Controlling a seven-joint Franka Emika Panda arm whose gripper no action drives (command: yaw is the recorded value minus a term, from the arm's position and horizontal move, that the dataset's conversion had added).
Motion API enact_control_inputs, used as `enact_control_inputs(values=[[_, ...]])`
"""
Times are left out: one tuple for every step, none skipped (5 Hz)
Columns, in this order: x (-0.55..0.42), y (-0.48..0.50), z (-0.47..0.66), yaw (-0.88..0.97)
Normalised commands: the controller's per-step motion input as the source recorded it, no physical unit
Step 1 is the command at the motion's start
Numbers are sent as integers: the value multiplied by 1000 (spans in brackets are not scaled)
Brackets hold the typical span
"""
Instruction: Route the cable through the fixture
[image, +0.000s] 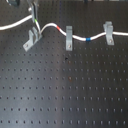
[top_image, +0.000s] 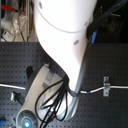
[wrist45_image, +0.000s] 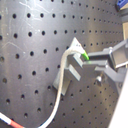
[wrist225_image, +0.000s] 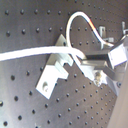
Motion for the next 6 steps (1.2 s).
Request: enact_control_inputs(values=[[10, -106, 274, 71], [2, -1, 246, 129], [-6, 12, 219, 363], [-63, 116, 127, 571], [-79, 183, 1, 609], [-56, 155, 26, 531]])
